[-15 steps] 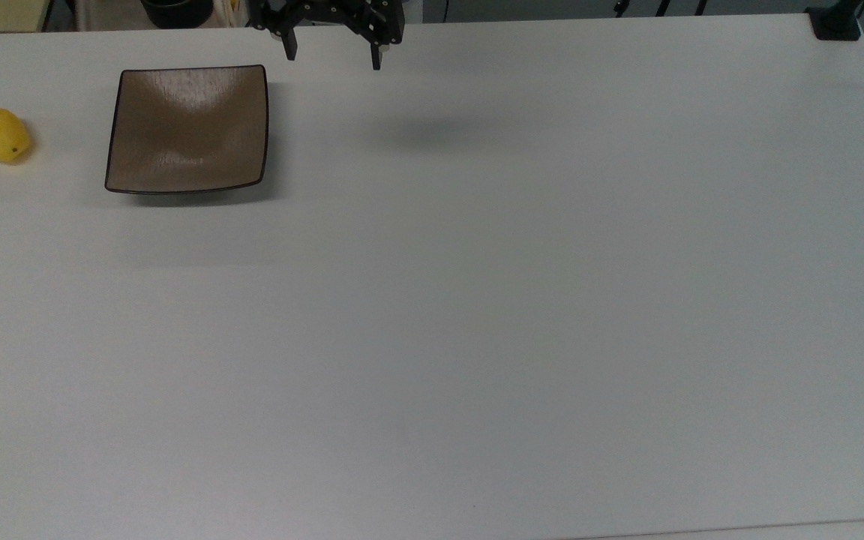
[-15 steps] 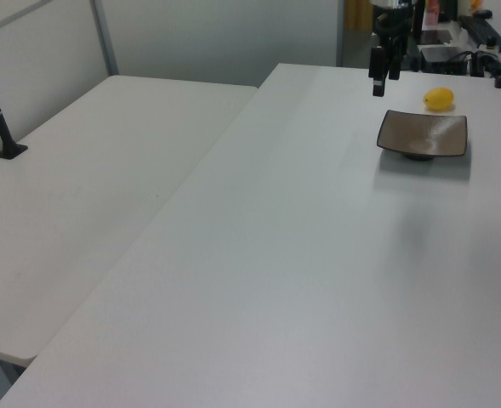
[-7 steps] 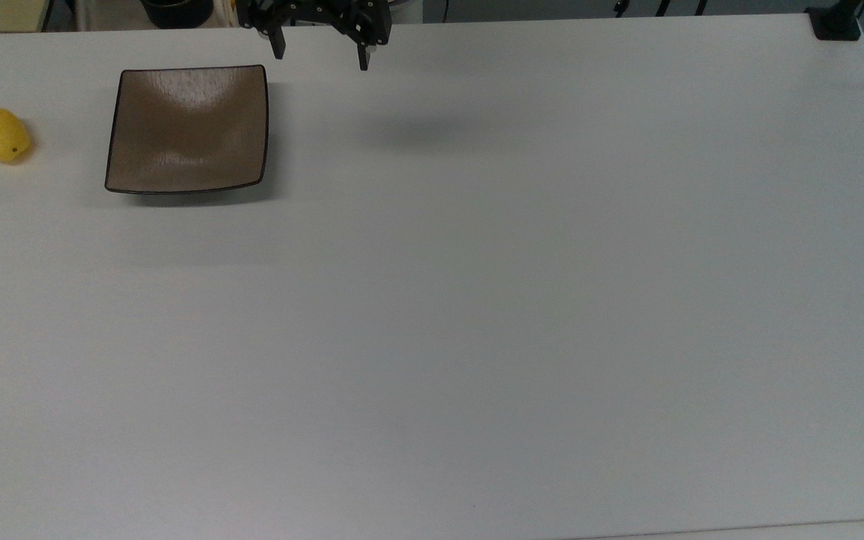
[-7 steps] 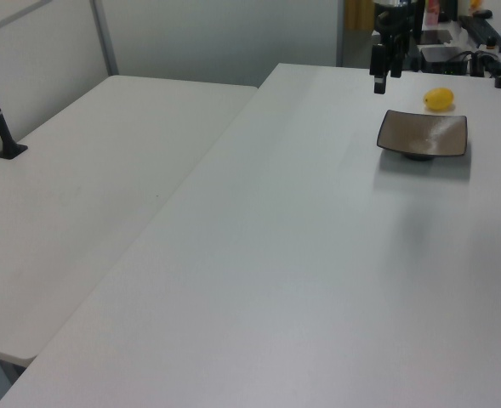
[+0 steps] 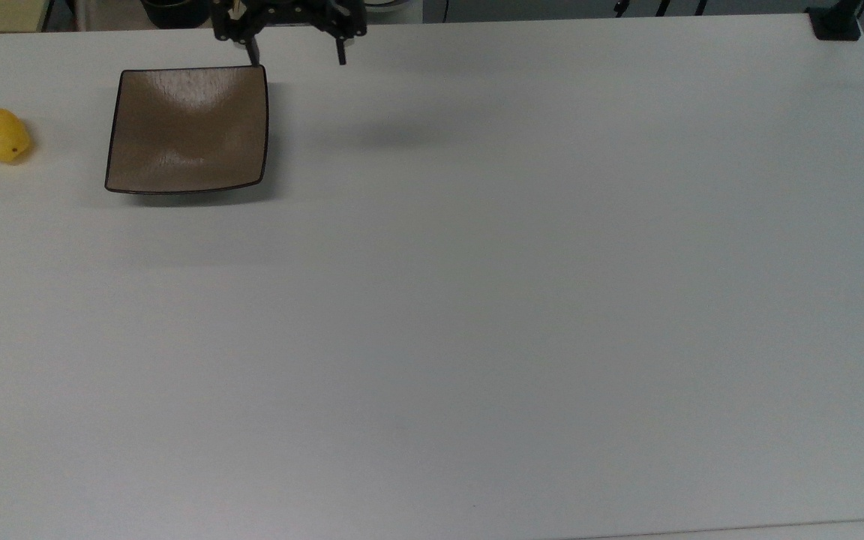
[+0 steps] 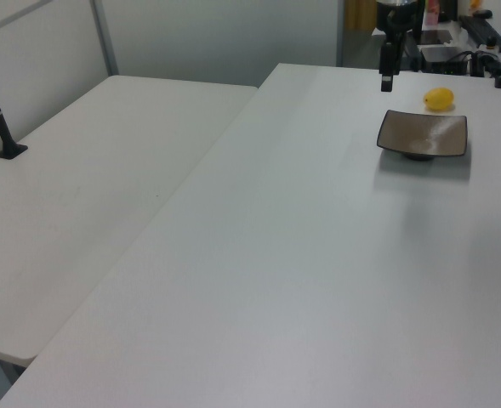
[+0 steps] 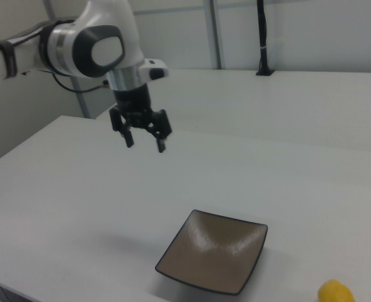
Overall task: Put potatoes on a ceramic plate
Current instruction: 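Move the open gripper over the yellow potato beside the plate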
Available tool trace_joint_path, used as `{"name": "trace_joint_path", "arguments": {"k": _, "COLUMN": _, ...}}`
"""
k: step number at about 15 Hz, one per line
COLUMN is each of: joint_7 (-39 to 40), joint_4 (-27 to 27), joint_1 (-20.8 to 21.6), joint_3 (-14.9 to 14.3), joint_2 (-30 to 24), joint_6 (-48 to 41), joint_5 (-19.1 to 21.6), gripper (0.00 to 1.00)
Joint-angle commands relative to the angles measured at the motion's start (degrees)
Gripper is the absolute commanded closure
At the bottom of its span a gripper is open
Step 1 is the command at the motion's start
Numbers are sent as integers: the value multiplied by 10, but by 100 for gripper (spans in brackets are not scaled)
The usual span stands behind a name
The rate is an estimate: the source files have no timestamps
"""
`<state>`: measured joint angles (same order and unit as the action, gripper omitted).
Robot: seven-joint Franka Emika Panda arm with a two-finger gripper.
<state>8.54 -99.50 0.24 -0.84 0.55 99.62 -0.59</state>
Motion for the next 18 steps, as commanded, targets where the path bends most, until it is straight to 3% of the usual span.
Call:
{"name": "trace_joint_path", "arguments": {"k": 1, "joint_7": 102, "joint_4": -10, "joint_1": -10, "joint_3": -30, "joint_2": 18, "joint_6": 55, "joint_5": -20, "gripper": 0}}
{"name": "trace_joint_path", "arguments": {"k": 5, "joint_7": 211, "joint_4": -14, "joint_1": -20, "joint_3": -73, "joint_2": 30, "joint_6": 79, "joint_5": -63, "gripper": 0}}
{"name": "trace_joint_path", "arguments": {"k": 13, "joint_7": 479, "joint_4": -53, "joint_1": -57, "joint_3": -181, "joint_2": 68, "joint_6": 212, "joint_5": -70, "gripper": 0}}
{"name": "trace_joint_path", "arguments": {"k": 18, "joint_7": 563, "joint_4": -51, "joint_1": -95, "joint_3": -194, "joint_2": 116, "joint_6": 262, "joint_5": -78, "gripper": 0}}
